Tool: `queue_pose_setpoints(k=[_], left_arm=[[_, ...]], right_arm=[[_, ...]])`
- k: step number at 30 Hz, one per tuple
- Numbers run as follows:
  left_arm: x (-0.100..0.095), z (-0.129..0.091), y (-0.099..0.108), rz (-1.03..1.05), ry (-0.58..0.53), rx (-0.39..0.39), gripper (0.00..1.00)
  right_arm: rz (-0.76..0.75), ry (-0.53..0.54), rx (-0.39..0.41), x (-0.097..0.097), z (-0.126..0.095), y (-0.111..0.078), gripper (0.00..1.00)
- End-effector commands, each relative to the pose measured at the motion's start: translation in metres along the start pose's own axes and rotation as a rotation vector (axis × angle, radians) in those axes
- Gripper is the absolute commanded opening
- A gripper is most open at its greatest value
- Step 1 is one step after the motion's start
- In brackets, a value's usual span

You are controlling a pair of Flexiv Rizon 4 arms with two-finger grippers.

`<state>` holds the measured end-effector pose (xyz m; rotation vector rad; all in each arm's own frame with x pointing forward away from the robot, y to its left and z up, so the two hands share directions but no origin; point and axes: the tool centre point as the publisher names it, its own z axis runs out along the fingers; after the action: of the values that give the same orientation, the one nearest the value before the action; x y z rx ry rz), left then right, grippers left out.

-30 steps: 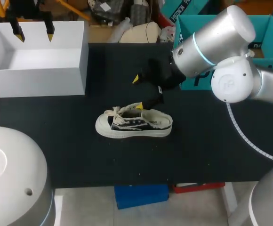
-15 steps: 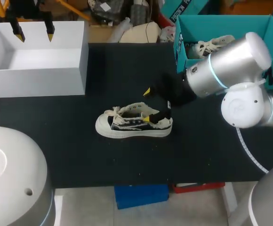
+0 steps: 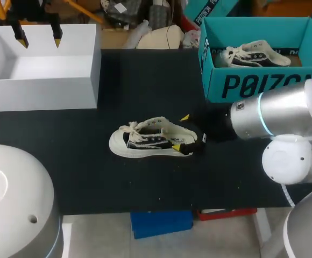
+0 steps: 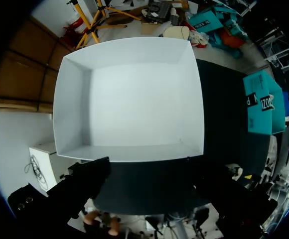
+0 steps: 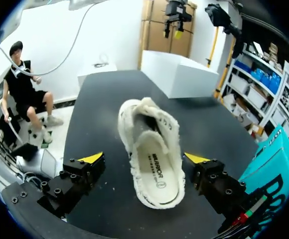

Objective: Take the shoe out of the shoebox, open the shoe tongue, remove and reinsert the insole, then place the shoe into the shoebox

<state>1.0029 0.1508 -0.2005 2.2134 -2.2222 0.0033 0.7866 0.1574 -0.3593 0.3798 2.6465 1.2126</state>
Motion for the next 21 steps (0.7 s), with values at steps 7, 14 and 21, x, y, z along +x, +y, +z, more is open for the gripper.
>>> queue_pose_setpoints(k=[7,14,21], left_arm=[[0.001,0.000,0.001,-0.003,-0.003,-0.001,1.00],[0.001,0.000,0.001,-0.003,-0.003,-0.001,1.00],[0.001,0.000,0.001,-0.003,-0.003,-0.001,1.00]], right_arm=[[0.022,-0.006,-0.085,-0.008,-0.002,-0.027,1.00],[-0.020,0.012,-0.085,-0.024,-0.009,-0.024,1.00],[-0.032,0.031,-0.085,-0.036,-0.007,-0.029,1.00]])
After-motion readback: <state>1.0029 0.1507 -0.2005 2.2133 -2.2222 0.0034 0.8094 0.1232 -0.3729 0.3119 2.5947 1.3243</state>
